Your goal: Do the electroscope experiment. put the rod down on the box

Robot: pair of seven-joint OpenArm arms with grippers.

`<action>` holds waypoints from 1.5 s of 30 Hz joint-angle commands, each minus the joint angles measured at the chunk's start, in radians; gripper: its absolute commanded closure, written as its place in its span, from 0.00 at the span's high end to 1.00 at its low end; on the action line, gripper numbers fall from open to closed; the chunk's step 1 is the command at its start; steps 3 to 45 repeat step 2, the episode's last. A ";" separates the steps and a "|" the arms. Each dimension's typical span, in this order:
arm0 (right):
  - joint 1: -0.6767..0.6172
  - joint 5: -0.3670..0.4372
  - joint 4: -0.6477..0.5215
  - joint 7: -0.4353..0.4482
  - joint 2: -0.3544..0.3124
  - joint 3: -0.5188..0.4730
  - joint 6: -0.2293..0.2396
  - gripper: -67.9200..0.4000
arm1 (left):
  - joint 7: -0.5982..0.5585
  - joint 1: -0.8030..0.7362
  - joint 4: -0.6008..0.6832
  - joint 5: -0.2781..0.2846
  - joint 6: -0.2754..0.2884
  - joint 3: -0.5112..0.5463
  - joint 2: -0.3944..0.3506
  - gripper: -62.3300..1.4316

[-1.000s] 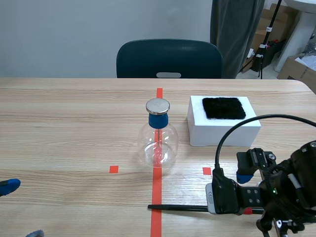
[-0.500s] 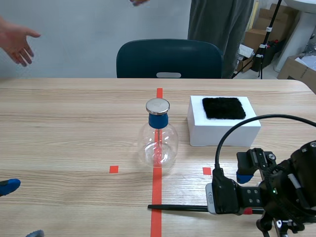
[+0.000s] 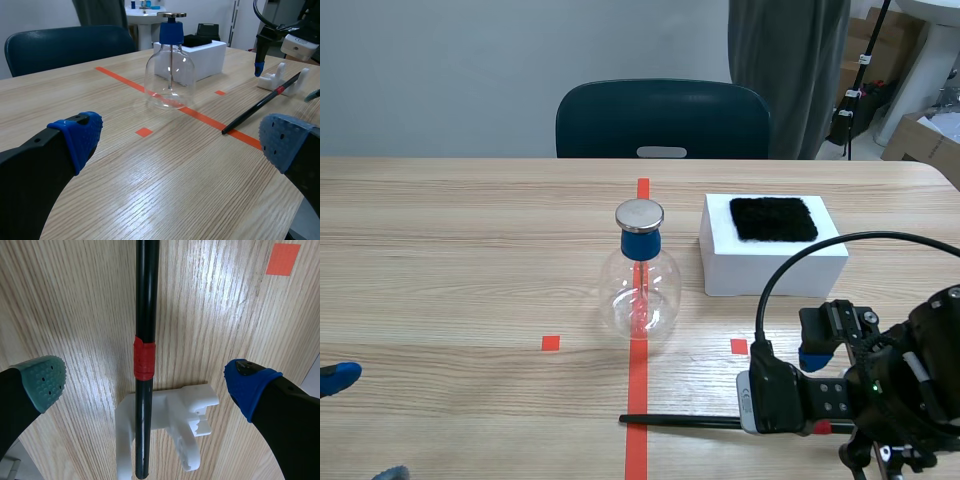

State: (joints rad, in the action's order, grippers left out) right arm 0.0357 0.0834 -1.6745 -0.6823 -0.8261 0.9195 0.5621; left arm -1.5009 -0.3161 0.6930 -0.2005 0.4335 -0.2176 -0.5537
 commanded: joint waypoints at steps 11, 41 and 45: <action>0.020 0.000 -0.016 0.000 -0.014 -0.009 0.000 1.00 | -0.047 0.001 0.009 0.010 -0.002 0.001 -0.004 1.00; 0.020 0.000 -0.016 0.000 -0.014 -0.009 0.000 1.00 | -0.047 0.001 0.009 0.010 -0.002 0.001 -0.004 1.00; 0.020 0.000 -0.016 0.000 -0.014 -0.009 0.000 1.00 | -0.047 0.001 0.009 0.010 -0.002 0.001 -0.004 1.00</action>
